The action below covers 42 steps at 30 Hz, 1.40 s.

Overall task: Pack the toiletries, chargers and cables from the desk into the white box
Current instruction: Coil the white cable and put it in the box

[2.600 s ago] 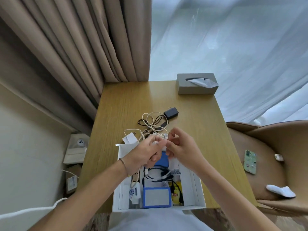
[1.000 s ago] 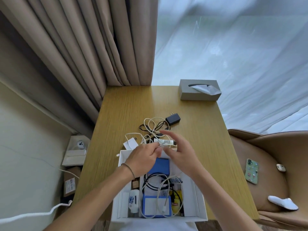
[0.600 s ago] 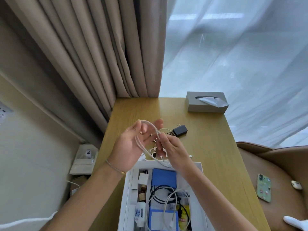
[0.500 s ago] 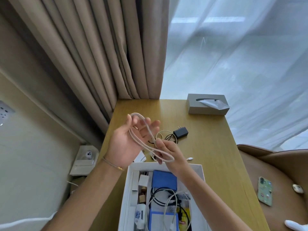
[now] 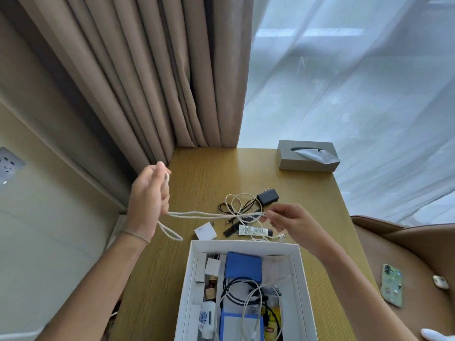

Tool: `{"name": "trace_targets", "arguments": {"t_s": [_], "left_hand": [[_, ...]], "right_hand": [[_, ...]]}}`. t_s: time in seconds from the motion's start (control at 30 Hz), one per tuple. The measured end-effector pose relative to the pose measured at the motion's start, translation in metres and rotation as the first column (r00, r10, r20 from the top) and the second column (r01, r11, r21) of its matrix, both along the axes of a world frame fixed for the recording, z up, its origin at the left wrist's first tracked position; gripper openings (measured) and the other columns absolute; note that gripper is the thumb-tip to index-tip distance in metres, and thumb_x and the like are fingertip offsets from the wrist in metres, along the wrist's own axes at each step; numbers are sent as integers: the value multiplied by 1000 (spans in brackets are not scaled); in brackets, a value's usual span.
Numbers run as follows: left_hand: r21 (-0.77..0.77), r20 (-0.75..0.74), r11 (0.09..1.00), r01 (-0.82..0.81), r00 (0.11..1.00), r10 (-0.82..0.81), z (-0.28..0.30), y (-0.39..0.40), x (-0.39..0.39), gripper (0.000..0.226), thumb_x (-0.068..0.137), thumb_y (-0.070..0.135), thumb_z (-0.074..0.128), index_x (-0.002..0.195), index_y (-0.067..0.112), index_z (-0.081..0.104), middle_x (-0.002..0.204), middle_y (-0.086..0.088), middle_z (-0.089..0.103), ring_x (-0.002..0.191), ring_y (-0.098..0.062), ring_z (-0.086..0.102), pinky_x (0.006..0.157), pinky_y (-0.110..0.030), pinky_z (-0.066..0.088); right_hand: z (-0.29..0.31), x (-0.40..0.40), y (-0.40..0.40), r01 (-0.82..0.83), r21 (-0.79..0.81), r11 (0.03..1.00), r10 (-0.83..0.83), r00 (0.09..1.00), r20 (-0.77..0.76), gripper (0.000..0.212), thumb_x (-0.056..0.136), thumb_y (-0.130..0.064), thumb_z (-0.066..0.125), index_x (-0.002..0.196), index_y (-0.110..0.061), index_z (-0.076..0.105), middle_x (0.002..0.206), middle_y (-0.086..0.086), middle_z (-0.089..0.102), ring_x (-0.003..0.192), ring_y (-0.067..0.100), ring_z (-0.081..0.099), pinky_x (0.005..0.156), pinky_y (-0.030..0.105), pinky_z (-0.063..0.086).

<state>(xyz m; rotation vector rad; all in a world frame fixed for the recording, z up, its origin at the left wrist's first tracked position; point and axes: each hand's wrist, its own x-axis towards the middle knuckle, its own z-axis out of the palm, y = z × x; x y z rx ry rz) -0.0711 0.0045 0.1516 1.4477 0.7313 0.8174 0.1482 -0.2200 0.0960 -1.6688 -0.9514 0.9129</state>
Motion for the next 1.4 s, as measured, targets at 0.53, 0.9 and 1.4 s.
{"name": "trace_targets", "arguments": {"t_s": [0.53,0.9,1.4], "left_hand": [[122,-303,788,603,779,-549,-13,-50,32,42,100,40,49,69,14,59,60,3,49,54,-17,39,52,-27,34],[-126,-355,769,627,695,-625,-30,-92,33,53,74,70,59,88,19,67,75,-2,75,45,-1,52,43,-16,41],[-323,53,946,12,999,6,-35,-10,-5,45,93,49,51,60,17,49,53,4,40,44,-12,36,41,-20,36]], "right_hand": [[39,-39,20,-124,-28,992,127,970,207,36,103,-35,56,79,-8,62,55,-17,46,50,2,37,52,21,31],[23,-62,27,87,30,996,-92,960,264,31,106,-27,48,82,-8,55,68,13,60,59,24,51,59,49,46],[-25,-42,-18,16,-15,1000,-15,1000,16,34,103,-26,55,70,-21,59,55,-14,43,51,6,35,53,19,30]]}}
